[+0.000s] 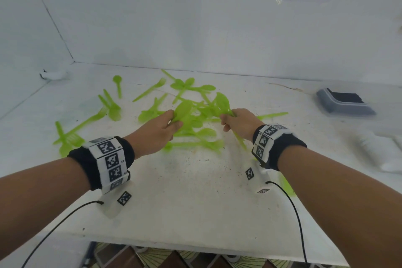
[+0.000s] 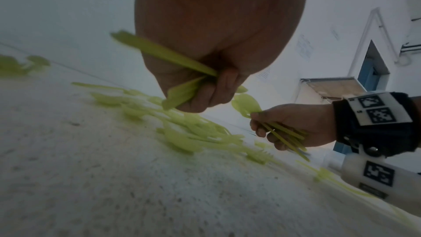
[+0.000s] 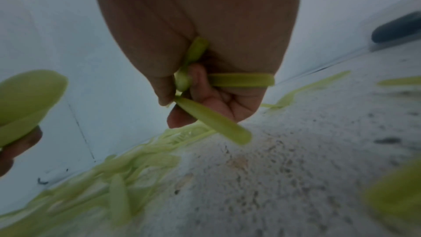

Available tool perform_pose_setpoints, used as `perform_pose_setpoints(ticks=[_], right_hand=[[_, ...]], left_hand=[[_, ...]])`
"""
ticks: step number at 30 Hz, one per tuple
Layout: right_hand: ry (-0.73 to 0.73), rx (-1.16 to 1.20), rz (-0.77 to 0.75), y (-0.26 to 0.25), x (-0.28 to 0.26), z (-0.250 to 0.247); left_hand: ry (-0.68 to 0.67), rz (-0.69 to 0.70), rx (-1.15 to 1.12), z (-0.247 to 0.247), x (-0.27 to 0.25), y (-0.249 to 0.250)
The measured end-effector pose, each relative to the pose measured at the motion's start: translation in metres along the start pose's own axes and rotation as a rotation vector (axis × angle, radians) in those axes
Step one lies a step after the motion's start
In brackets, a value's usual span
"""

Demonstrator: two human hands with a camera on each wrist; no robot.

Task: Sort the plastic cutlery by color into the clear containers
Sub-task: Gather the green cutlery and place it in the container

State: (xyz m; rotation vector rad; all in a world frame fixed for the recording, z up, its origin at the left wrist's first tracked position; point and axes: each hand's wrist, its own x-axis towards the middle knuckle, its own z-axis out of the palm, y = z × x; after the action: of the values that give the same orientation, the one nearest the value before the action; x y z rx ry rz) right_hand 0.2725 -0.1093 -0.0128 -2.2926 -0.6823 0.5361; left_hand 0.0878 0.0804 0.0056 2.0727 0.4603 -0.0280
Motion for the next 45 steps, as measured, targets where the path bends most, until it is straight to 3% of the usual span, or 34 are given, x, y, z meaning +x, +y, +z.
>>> perform_pose_setpoints(ticks=[7,10,12,15,20,22,25,28,32,39,45], right_hand=[[-0.033,0.008,0.002,-0.012,0.008,0.011],[-0.027,-0.242,-0.025,-0.027,0.009,0.019],[0.005,-0.384,-0.041,-0.036,0.013,0.026],[0.082,-0.354,-0.037,-0.046,0.018,0.034],[0.094,-0.252,-0.114,-0.074,0.019,0.055],[0.046,-0.249,-0.185,-0.087,0.020,0.066],[-0.155,-0.305,-0.311,-0.100,0.019,0.080],[-0.337,-0.588,-0.373,-0.109,0.019,0.088],[-0.388,-0.722,-0.457,-0.111,0.025,0.097],[-0.291,-0.582,-0.502,-0.117,0.035,0.099],[0.123,-0.178,-0.350,-0.116,0.047,0.084]], left_hand=[[0.053,-0.065,-0.079,-0.023,-0.004,-0.007],[0.070,-0.033,-0.083,-0.031,-0.008,-0.014],[0.116,0.015,0.053,-0.038,-0.010,-0.020],[0.132,0.032,0.265,-0.052,-0.015,-0.030],[0.120,0.050,0.227,-0.069,-0.024,-0.054],[0.151,0.057,0.266,-0.074,-0.030,-0.060],[0.167,0.092,0.373,-0.081,-0.043,-0.065],[0.139,0.099,0.506,-0.087,-0.055,-0.071],[0.110,0.058,0.621,-0.092,-0.066,-0.087],[0.093,0.070,0.593,-0.096,-0.060,-0.100],[0.050,0.156,0.666,-0.083,-0.037,-0.088]])
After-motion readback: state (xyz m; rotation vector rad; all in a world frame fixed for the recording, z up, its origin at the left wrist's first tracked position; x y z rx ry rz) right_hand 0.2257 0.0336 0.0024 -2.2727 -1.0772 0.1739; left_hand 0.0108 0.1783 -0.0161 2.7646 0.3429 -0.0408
